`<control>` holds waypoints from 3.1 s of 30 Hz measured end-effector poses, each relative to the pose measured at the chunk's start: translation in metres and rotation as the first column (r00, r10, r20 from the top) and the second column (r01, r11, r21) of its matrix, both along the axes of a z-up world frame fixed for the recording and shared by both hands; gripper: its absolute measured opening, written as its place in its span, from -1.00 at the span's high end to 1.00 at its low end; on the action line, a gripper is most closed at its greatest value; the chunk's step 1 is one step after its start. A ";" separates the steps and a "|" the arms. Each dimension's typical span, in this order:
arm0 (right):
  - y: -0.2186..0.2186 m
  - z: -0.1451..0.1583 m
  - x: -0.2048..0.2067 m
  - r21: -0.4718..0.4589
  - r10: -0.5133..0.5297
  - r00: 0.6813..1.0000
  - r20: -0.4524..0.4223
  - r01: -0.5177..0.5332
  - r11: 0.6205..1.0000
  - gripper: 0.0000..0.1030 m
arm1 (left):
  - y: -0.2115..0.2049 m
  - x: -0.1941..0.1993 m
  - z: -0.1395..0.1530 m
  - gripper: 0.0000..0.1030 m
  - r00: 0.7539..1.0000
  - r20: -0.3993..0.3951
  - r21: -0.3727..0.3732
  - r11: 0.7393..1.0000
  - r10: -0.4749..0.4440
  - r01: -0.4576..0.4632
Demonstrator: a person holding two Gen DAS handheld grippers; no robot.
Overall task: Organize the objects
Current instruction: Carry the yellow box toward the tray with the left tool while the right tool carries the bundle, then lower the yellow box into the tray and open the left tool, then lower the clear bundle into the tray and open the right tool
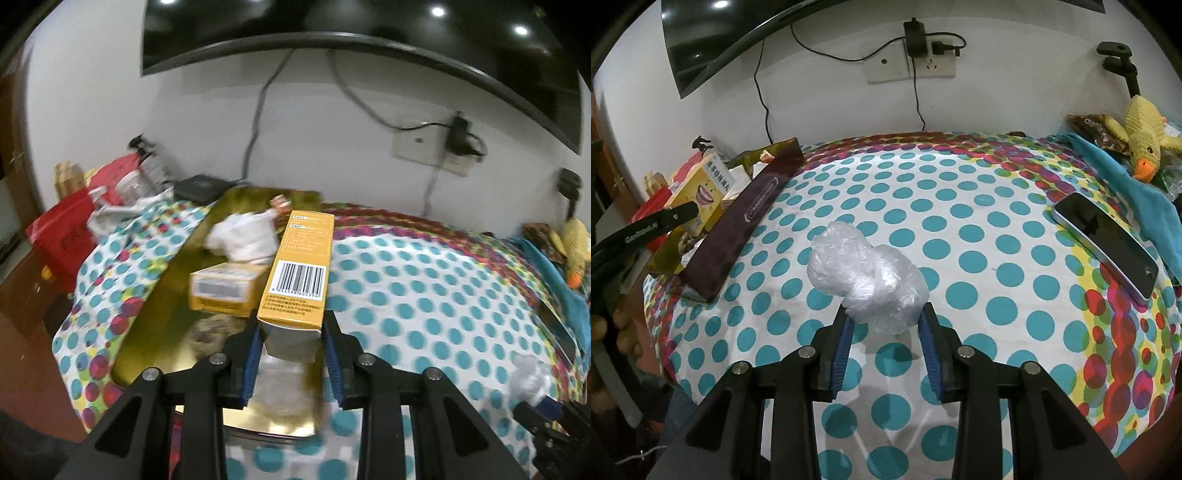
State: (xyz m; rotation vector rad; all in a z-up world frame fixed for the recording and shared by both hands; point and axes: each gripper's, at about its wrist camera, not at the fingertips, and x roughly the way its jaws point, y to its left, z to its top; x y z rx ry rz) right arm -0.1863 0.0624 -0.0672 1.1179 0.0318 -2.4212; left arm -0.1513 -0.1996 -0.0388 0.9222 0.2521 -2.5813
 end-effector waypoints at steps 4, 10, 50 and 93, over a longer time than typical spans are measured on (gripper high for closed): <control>-0.006 0.000 0.001 0.000 0.010 1.000 0.001 -0.010 1.000 0.34 | -0.022 0.003 -0.008 0.35 0.999 0.019 0.023 0.999 0.040 -0.040; -0.022 0.006 0.007 0.010 0.040 0.999 -0.013 -0.040 0.999 0.33 | -0.047 0.016 -0.010 0.36 0.995 0.012 -0.003 0.995 0.098 -0.098; -0.236 0.086 -0.007 0.123 0.316 0.939 -0.139 -0.300 0.946 0.29 | -0.094 0.103 0.000 -0.12 0.997 -0.040 0.033 0.998 0.058 -0.057; -0.221 0.096 0.016 0.136 0.203 0.944 -0.259 -0.172 0.976 -0.99 | -0.076 0.101 0.013 -0.12 0.995 -0.067 -0.044 0.996 0.068 -0.071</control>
